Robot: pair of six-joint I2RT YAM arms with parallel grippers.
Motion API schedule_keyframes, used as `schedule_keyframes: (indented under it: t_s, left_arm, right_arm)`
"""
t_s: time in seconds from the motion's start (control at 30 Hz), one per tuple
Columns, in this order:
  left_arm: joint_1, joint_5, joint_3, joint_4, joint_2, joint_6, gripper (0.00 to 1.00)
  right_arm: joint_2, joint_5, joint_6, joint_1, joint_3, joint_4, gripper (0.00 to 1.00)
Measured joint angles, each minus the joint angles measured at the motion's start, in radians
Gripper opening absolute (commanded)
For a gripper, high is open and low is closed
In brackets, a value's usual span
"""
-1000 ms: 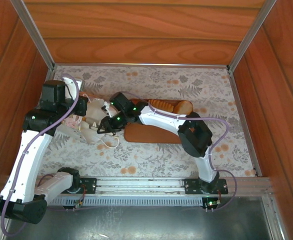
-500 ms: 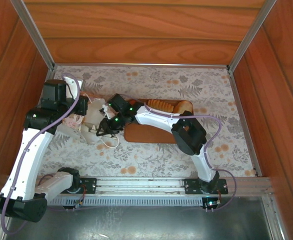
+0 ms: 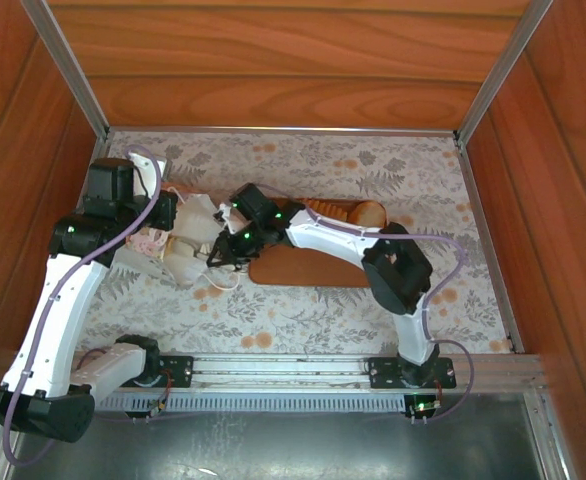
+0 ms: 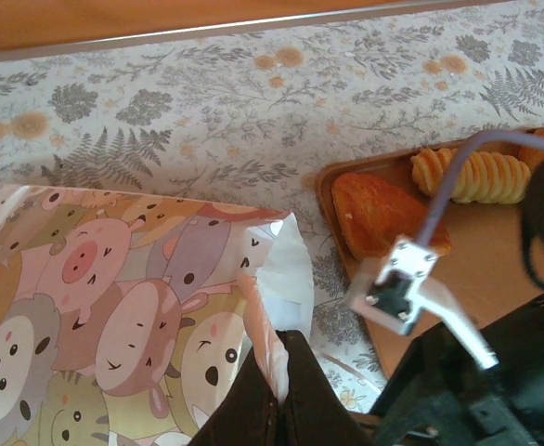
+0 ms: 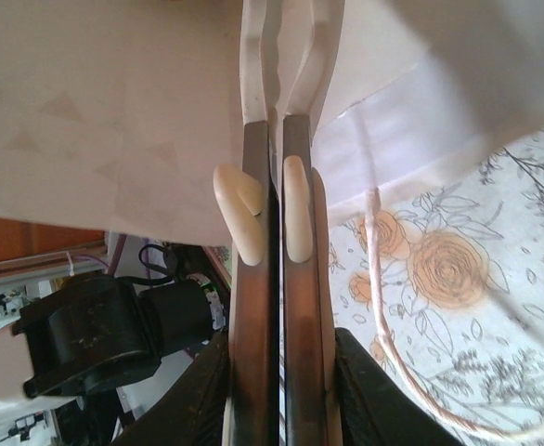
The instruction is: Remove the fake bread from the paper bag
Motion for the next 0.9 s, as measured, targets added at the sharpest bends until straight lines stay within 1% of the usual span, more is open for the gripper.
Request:
schedule_keyframes:
  t_s: [0.17,0.23,0.37,0.5,0.67,0.9]
  left_arm:
    - [0.0,0.0,0.0,0.0,0.01,0.001,0.0]
    - [0.0,0.0,0.0,0.0,0.015,0.001,0.0]
    - [0.0,0.0,0.0,0.001,0.021,0.001,0.0]
    - [0.0,0.0,0.0,0.001,0.021,0.001,0.0]
    - [0.0,0.001,0.0,0.001,0.021,0.001,0.0]
    - [0.0,0.002,0.0,0.002,0.021,0.001,0.0]
  right_arm:
    - [-0.07,0.037,-0.004,-0.009,-0.053,-0.01,0.23]
    - [-0.076,0.054,-0.008,-0.011,-0.065,-0.023,0.25]
    - [-0.074,0.076,-0.018,-0.012,-0.07,-0.06,0.37]
    - [-0.068,0.07,-0.019,-0.014,-0.06,-0.065,0.45]
    - [-0.044,0.06,0.007,-0.024,-0.048,-0.048,0.47]
    - [0.022,0.032,0.032,-0.037,0.005,-0.043,0.47]
